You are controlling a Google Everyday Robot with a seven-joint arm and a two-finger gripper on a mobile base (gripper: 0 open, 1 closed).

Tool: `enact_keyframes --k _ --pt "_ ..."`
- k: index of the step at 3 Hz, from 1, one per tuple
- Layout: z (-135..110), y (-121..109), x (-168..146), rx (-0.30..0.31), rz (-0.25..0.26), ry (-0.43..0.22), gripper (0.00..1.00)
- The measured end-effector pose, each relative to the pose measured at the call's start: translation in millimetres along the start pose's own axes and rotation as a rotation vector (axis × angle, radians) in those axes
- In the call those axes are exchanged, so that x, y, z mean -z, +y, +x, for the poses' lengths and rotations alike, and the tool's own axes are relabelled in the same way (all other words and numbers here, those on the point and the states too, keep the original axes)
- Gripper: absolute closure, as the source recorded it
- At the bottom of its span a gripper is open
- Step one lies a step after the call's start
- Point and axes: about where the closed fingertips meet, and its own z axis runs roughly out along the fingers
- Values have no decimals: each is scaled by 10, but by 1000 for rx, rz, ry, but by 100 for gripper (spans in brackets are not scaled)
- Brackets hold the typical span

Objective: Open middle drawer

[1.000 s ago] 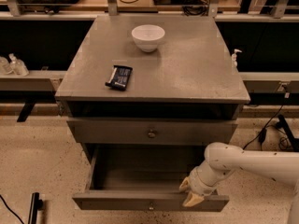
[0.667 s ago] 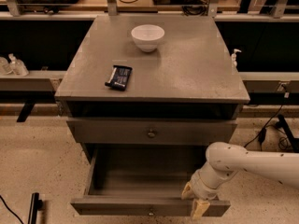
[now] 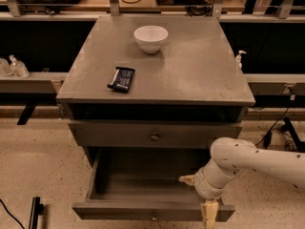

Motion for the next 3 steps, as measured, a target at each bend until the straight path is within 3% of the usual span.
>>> enact_keyframes --k 1,2,3 --pt "-14 -258 48 8 43 12 15" --pt "39 -793 -84 -20 104 29 46" --pt "174 -1069 -259 -67 128 34 53"
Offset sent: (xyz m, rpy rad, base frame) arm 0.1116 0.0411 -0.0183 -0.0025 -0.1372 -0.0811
